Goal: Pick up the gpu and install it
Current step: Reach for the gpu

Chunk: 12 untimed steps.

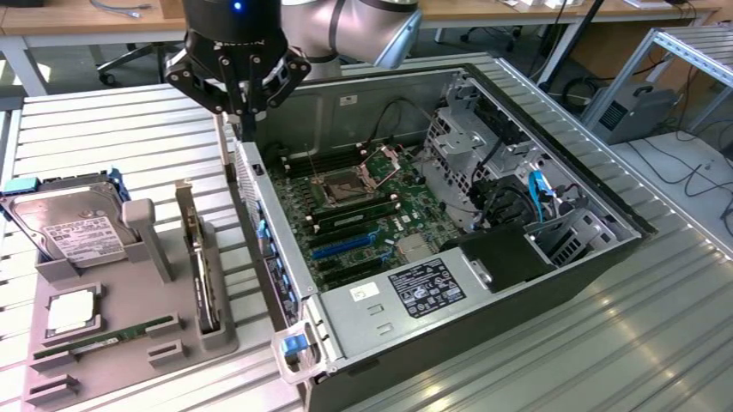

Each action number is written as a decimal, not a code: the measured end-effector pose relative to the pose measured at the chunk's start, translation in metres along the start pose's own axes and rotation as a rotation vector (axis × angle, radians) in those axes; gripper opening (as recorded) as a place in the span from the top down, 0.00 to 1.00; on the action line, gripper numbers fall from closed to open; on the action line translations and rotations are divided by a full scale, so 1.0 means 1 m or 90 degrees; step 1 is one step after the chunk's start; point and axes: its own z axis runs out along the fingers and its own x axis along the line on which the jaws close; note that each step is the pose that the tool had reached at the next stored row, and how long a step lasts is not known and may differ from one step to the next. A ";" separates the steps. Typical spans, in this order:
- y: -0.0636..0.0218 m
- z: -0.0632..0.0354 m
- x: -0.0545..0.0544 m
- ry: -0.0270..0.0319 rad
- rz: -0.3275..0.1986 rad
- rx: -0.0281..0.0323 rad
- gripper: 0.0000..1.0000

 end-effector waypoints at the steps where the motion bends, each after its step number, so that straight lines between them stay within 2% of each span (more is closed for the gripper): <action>1: 0.0000 0.0000 0.000 0.0000 0.000 0.0000 0.89; 12: -0.0003 -0.0001 0.004 0.0000 0.000 0.0000 0.89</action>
